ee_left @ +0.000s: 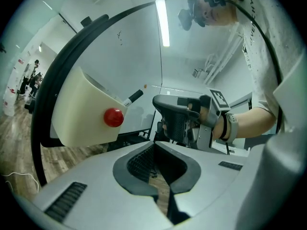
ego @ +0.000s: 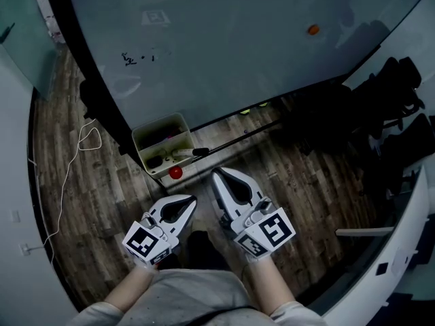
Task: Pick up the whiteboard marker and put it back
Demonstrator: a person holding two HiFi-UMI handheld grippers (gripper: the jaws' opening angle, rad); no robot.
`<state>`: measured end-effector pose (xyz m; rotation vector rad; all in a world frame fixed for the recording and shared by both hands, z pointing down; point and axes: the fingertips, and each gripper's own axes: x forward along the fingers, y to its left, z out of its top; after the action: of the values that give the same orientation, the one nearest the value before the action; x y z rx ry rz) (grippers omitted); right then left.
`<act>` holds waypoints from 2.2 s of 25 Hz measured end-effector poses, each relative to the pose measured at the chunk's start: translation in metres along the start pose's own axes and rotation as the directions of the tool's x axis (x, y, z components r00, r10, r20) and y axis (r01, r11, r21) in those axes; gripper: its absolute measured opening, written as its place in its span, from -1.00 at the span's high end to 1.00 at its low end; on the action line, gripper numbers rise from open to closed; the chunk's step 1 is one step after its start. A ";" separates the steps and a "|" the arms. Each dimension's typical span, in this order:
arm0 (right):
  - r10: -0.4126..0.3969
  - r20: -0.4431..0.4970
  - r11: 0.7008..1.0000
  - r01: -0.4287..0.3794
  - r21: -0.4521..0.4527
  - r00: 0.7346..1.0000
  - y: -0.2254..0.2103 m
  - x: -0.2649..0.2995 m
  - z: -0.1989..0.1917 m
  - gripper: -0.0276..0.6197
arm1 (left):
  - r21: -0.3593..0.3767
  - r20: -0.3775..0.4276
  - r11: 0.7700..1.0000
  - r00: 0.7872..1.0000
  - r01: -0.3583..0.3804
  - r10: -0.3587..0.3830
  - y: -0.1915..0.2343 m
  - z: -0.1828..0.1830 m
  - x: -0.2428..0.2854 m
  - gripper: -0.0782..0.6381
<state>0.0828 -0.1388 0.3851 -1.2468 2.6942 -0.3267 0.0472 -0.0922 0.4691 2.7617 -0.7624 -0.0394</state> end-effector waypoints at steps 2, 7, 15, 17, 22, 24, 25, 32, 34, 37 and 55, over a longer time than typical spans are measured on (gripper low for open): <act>0.005 -0.006 1.000 -0.005 -0.010 1.000 0.005 -0.002 0.001 0.84 | 0.005 0.005 1.000 1.000 0.000 0.000 -0.002 0.003 -0.002 0.74; 0.020 -0.017 0.999 -0.021 -0.037 1.000 0.018 -0.005 0.005 0.85 | 0.016 0.013 1.000 1.000 -0.005 0.005 -0.006 0.010 -0.011 0.74; 0.042 -0.016 0.997 -0.043 -0.071 0.999 0.042 -0.011 0.015 0.85 | 0.035 0.036 0.999 0.999 -0.018 0.016 -0.011 0.023 -0.028 0.74; 0.048 -0.015 0.996 -0.049 -0.078 0.999 0.049 -0.013 0.017 0.85 | 0.039 0.041 0.999 0.999 -0.022 0.020 -0.013 0.027 -0.033 0.74; 0.063 -0.023 0.994 -0.065 -0.087 0.998 0.063 -0.013 0.017 0.85 | 0.047 0.050 0.998 0.998 -0.031 0.028 -0.013 0.032 -0.046 0.74; 0.070 -0.026 0.993 -0.072 -0.091 0.997 0.069 -0.013 0.017 0.85 | 0.049 0.053 0.998 0.998 -0.034 0.031 -0.014 0.034 -0.050 0.74; 0.073 -0.027 0.993 -0.076 -0.094 0.997 0.072 -0.012 0.017 0.85 | 0.050 0.054 0.998 0.998 -0.036 0.033 -0.014 0.035 -0.053 0.74; 0.091 -0.038 0.988 -0.095 -0.118 0.995 0.091 -0.010 0.019 0.85 | 0.055 0.074 0.998 0.997 -0.040 0.036 -0.015 0.042 -0.065 0.74; 0.094 -0.042 0.987 -0.099 -0.123 0.995 0.095 -0.009 0.019 0.85 | 0.054 0.075 0.998 0.996 -0.043 0.039 -0.015 0.046 -0.069 0.74; 0.096 -0.049 0.987 -0.102 -0.128 0.994 0.099 -0.009 0.017 0.85 | 0.057 0.078 0.997 0.996 -0.046 0.041 -0.015 0.050 -0.073 0.74; 0.117 -0.050 0.982 -0.123 -0.146 0.992 0.112 -0.011 0.023 0.85 | 0.057 0.090 0.997 0.995 -0.046 0.041 -0.018 0.051 -0.079 0.74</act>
<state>0.0138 -0.0629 0.3342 -1.1177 2.8597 -0.1394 -0.0168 -0.0507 0.4119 2.8136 -0.8599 -0.1338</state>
